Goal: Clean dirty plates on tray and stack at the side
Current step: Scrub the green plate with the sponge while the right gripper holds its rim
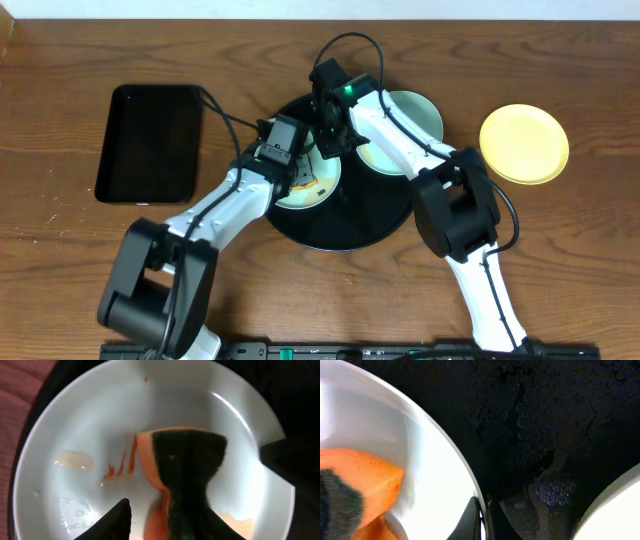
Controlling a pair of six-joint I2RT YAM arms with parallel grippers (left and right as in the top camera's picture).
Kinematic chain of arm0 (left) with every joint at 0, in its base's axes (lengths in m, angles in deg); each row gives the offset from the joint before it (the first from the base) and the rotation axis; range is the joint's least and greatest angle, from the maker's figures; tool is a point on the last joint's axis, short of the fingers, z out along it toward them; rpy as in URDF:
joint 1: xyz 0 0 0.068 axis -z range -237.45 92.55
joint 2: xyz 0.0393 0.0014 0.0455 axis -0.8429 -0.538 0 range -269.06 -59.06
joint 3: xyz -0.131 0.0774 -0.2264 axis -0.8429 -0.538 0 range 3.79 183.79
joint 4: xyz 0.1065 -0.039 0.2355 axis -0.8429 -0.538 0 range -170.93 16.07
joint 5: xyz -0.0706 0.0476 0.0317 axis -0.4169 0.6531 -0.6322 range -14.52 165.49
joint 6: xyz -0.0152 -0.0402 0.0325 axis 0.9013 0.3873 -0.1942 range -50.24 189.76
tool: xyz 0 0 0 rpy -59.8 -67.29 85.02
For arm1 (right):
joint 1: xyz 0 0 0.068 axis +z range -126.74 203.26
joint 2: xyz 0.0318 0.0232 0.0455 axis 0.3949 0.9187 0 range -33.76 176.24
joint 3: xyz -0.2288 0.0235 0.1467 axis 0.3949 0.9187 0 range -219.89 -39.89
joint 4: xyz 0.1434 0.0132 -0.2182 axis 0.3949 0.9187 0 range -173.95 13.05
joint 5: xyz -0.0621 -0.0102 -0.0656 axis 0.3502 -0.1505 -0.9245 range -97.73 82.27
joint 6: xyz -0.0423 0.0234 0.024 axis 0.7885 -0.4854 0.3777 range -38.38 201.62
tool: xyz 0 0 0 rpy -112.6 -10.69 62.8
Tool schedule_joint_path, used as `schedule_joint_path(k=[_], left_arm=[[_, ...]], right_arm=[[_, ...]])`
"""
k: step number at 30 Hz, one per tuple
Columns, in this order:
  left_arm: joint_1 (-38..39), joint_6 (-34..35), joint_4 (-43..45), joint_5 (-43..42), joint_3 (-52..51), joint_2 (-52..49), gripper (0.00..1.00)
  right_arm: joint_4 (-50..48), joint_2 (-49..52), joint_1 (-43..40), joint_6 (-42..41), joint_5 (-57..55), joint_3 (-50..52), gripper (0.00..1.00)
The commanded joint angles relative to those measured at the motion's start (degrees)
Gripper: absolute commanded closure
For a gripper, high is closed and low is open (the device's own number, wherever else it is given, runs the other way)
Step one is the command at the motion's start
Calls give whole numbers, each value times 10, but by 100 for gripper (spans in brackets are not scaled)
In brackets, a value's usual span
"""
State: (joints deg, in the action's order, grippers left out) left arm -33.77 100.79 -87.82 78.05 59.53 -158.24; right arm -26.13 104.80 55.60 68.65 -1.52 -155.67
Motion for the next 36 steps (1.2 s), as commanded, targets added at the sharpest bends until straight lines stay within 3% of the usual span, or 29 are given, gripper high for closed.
schedule_joint_path(k=[1, 11, 19, 32, 36], left_arm=[[-3, -10, 11, 11, 0, -2, 59], [-3, -10, 16, 25, 2, 47, 65], [6, -9, 14, 24, -1, 27, 88], [10, -12, 40, 14, -1, -24, 89], [10, -19, 30, 69, -1, -35, 90]], right_arm=[[7, 13, 11, -12, 2, 16, 99], [7, 13, 13, -12, -2, 16, 99], [5, 13, 14, -12, -2, 16, 99], [5, 13, 15, -12, -2, 16, 99], [5, 13, 15, -12, -2, 16, 99]])
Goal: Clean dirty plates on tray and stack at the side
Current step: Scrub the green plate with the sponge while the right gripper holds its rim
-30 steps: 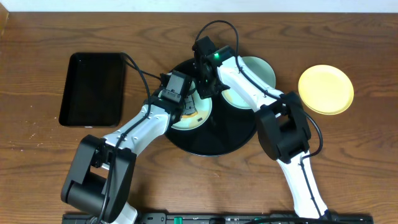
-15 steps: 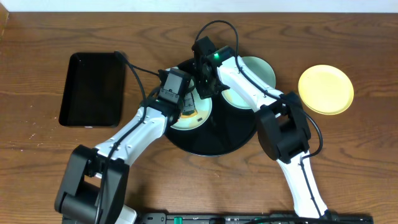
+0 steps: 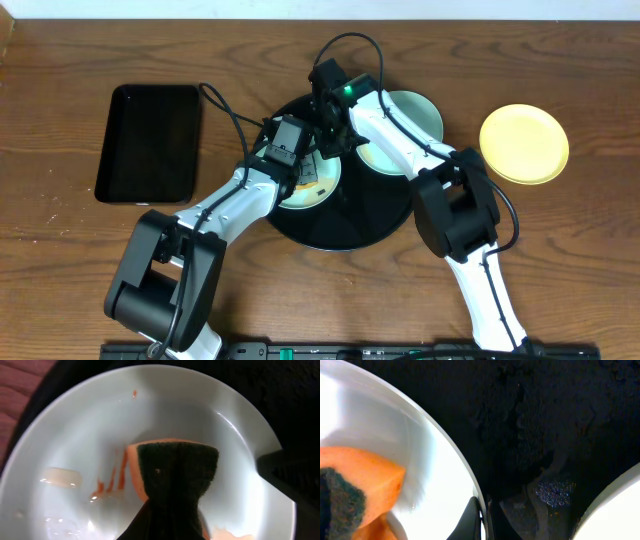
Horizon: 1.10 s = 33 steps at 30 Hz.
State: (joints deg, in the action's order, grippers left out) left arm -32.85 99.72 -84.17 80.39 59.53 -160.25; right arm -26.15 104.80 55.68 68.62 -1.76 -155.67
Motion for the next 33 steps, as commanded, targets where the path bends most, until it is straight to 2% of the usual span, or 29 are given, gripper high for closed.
schedule_joint_path(k=[1, 8, 10, 14, 19, 21, 25, 33], left_arm=[[1, -12, -14, 58, -1, -15, 92], [1, -31, -26, 82, 1, 46, 91], [1, -31, -27, 82, 1, 73, 76], [1, -31, -30, 74, 1, 107, 67], [1, -31, -37, 16, -1, 92, 68], [1, -31, -37, 0, -1, 77, 71], [1, -25, -38, 0, -1, 30, 86], [1, -25, -36, 27, -1, -20, 90]], right_arm=[[5, 13, 14, -11, 0, 16, 99], [9, 13, 14, -11, 0, 16, 99], [9, 13, 14, -11, 0, 16, 99], [9, 13, 14, -11, 0, 16, 99], [9, 13, 14, -11, 0, 16, 99], [9, 13, 14, -11, 0, 16, 99], [9, 13, 14, -11, 0, 16, 99], [9, 13, 15, -11, 0, 16, 99]])
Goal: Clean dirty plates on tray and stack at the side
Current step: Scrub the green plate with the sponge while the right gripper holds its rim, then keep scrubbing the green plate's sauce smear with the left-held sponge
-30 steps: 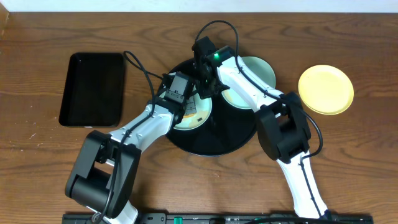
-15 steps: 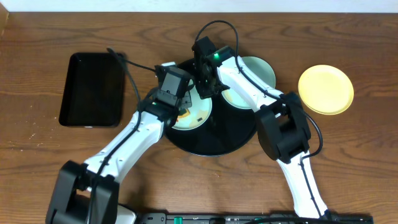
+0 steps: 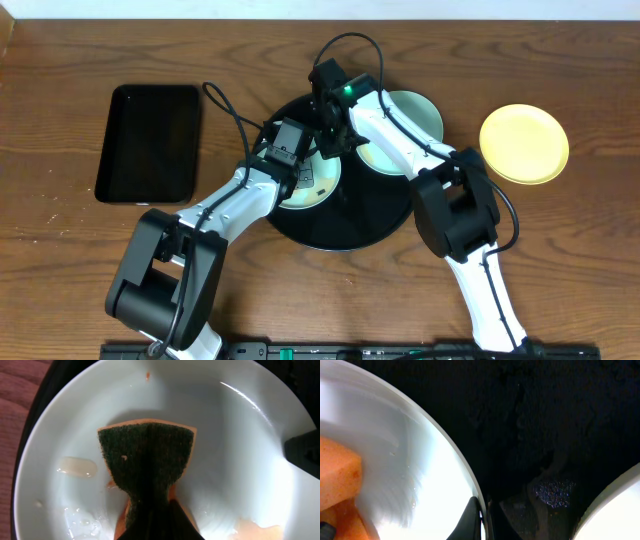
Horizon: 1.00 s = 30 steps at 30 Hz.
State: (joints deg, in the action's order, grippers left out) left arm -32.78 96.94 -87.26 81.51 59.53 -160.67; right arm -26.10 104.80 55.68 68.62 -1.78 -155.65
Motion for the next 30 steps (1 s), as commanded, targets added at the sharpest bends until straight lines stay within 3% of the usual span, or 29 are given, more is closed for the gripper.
schedule_joint_path(k=[1, 14, 18, 22, 30], left_arm=[[0, 3, -5, 16, -1, -16, 90], [1, 3, -5, 15, 5, 26, 92], [0, 0, -5, 15, 5, 82, 77], [0, -6, -6, 15, 5, 97, 77], [0, -7, 11, 16, 3, 33, 81]], right_arm=[[8, 13, 15, -11, 0, 16, 99], [8, 13, 15, -11, 0, 16, 99], [8, 13, 15, -11, -1, 16, 99], [8, 13, 15, -11, -1, 16, 99], [8, 13, 15, -11, -1, 16, 99]])
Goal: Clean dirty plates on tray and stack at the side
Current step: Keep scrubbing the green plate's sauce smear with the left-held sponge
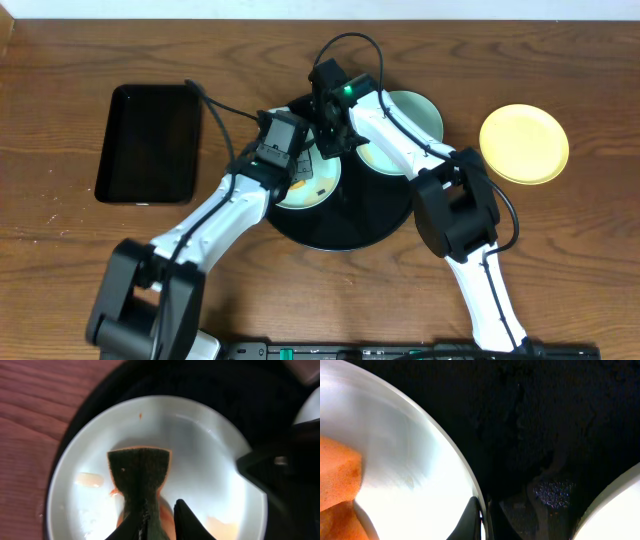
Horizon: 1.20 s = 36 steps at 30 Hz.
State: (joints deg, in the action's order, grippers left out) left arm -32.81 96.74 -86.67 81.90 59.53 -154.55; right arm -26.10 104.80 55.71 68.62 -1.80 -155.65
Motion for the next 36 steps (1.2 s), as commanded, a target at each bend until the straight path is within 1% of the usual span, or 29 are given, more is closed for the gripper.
schedule_joint_path(k=[1, 6, 11, 14, 16, 20, 22, 26, 36], left_arm=[[1, -9, 9, 11, 3, -37, 85], [0, -19, 15, 28, 3, -56, 92], [0, -19, 15, 31, 4, -37, 92], [0, -19, 12, 31, 4, -13, 92], [0, -19, 10, 31, 4, 4, 85], [0, -19, 5, 31, 4, 24, 85], [0, -19, 0, 31, 4, 20, 86], [0, -19, -1, 31, 3, 2, 92], [0, -19, 0, 31, 2, -57, 92]], right_arm=[[8, 13, 15, -11, -1, 16, 99], [9, 13, 15, -11, -1, 16, 98], [9, 13, 15, -11, -1, 16, 99], [9, 13, 15, -11, -1, 16, 99], [9, 13, 15, -11, -1, 16, 99], [9, 13, 15, -11, -1, 16, 99], [9, 13, 15, -11, -1, 16, 99], [9, 13, 15, -11, -1, 16, 99], [9, 13, 15, -11, -1, 16, 99]])
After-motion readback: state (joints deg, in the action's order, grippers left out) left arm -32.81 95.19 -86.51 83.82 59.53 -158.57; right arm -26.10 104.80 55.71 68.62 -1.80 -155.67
